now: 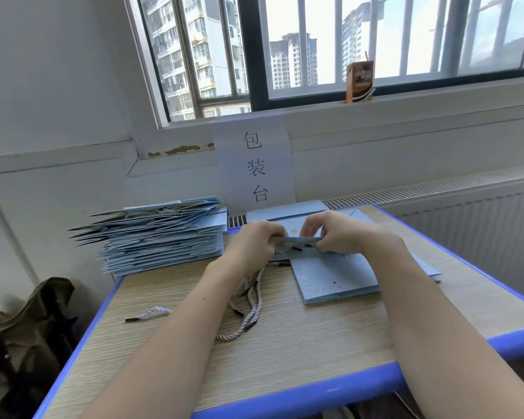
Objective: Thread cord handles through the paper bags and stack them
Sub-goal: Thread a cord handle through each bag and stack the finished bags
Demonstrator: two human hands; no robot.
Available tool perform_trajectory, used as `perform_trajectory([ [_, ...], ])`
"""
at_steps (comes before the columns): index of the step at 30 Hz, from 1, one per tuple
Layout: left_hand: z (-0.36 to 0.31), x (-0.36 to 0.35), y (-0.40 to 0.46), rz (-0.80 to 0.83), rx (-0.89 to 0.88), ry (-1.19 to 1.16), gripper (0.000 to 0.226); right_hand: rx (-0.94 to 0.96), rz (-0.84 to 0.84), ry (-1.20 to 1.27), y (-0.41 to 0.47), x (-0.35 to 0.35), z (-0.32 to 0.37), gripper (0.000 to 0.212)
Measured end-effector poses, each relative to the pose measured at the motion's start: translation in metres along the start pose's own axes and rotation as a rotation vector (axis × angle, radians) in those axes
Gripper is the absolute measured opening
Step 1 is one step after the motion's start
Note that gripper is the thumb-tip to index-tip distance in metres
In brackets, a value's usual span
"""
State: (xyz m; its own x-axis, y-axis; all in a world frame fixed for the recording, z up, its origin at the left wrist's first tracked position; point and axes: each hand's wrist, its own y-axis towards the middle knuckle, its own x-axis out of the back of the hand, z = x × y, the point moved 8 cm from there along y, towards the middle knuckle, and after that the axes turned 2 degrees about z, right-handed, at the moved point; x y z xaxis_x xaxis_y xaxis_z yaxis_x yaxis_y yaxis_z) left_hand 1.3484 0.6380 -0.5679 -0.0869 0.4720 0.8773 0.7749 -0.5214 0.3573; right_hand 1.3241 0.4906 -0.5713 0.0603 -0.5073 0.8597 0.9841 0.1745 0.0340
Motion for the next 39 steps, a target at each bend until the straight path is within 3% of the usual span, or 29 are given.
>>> perform_trajectory([
  [7,-0.001,-0.001,0.0,0.012,0.01,-0.018,0.022,-0.01,-0.167,-0.1,0.013,-0.004,-0.001,0.017],
  [10,0.002,-0.002,0.0,0.021,0.039,-0.058,0.017,-0.015,-0.187,-0.193,0.015,-0.005,0.001,0.022],
  [15,0.003,-0.005,-0.001,0.07,0.056,-0.054,0.014,-0.048,-0.044,-0.009,0.01,-0.007,-0.007,0.013],
  [23,0.0,-0.005,-0.006,0.142,0.1,-0.109,0.024,-0.073,0.019,0.042,0.005,-0.01,-0.006,0.029],
  [25,-0.007,0.009,-0.005,0.018,0.066,-0.12,0.023,-0.072,0.014,0.042,0.005,-0.01,-0.007,0.033],
  [28,-0.018,0.064,-0.013,-0.365,-0.034,-0.065,0.018,-0.054,-0.038,0.023,0.01,-0.011,-0.003,0.034],
  [31,-0.009,0.114,-0.033,-0.666,0.052,0.136,0.026,-0.011,-0.155,0.031,0.016,-0.012,0.007,0.028],
  [33,0.02,0.117,-0.034,-0.575,0.277,0.296,0.035,0.026,-0.229,-0.004,0.021,-0.014,0.015,0.022],
  [35,0.047,0.101,-0.034,-0.346,0.498,0.387,0.04,0.06,-0.257,-0.001,0.023,-0.018,0.023,0.021],
  [37,0.053,0.089,-0.033,-0.246,0.545,0.426,0.036,0.081,-0.248,0.006,0.025,-0.023,0.028,0.022],
  [39,0.047,0.085,-0.03,-0.253,0.503,0.449,0.03,0.1,-0.221,-0.006,0.026,-0.026,0.031,0.023],
])
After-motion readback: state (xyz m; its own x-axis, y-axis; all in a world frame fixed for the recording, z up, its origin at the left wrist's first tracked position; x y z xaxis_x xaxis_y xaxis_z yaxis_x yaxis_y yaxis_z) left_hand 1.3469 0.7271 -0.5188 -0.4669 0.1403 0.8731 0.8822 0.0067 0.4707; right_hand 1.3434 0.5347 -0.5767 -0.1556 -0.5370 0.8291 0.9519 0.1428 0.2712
